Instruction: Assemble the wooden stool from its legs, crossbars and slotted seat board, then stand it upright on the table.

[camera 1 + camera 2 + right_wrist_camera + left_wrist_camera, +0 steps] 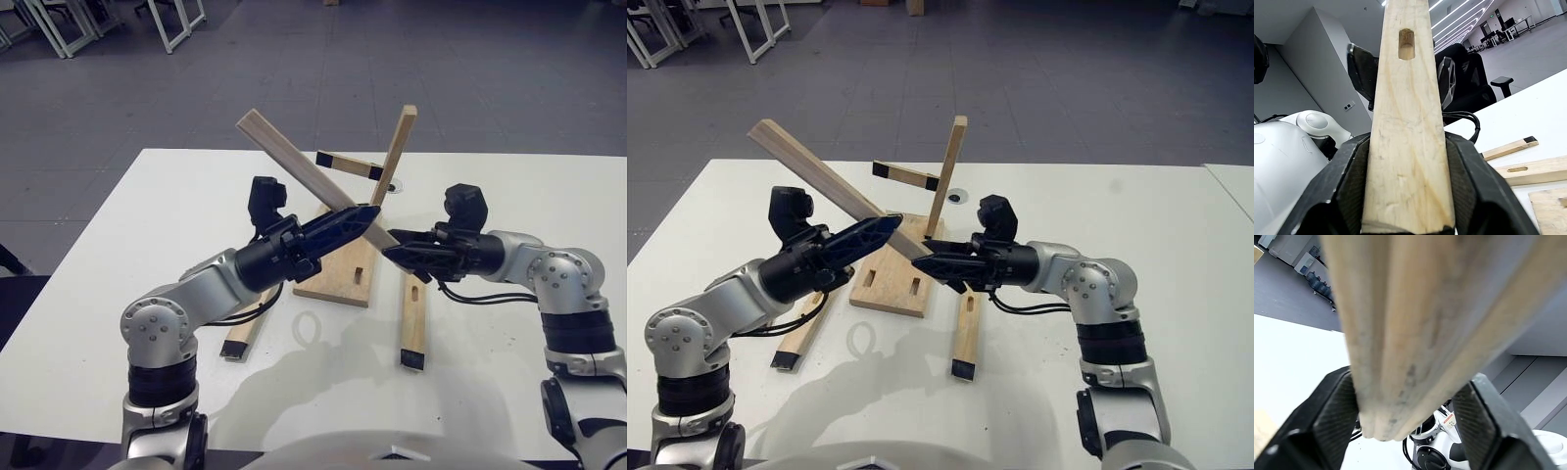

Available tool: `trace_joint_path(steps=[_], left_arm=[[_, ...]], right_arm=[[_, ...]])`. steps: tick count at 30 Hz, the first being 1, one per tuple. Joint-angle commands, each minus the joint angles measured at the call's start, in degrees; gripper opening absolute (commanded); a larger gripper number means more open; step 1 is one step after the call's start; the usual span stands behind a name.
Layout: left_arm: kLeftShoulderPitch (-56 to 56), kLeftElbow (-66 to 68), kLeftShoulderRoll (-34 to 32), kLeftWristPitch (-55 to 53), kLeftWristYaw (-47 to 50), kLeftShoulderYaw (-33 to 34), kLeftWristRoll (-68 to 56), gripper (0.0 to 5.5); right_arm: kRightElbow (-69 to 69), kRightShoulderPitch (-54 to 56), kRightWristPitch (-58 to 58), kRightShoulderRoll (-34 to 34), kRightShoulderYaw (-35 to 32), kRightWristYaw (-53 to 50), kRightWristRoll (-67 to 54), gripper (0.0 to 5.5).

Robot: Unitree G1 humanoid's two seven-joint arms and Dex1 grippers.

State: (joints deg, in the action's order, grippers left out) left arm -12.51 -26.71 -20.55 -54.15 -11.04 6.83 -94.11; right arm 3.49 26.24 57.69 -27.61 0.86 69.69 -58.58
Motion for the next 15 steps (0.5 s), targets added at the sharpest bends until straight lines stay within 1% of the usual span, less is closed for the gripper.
trace_joint_path(steps=[1,8,13,15], left_arm=[[0.84,-0.58,-1.28,0.72,-1.24,-1.23,0.85,2.34],[1.46,1.17,-2.02,2.54,-0.77,-1.76,4.81,2.25],[2.04,2.49,-1.59,3.58,-0.62,-1.57,7.5,2.16],[2.48,2.34,-1.52,3.29,-1.08,-1.51,6.76,2.07]], right_arm=[[1.09,0.21,0.44,-1.33,0.23,0.9,0.4,2.03],[1.69,-0.21,0.54,-2.41,1.15,1.93,0.6,2.03],[2.64,-1.02,-1.35,-3.6,2.78,3.32,2.97,2.03],[2.39,-0.93,-1.68,-3.59,3.16,3.33,3.55,2.67]])
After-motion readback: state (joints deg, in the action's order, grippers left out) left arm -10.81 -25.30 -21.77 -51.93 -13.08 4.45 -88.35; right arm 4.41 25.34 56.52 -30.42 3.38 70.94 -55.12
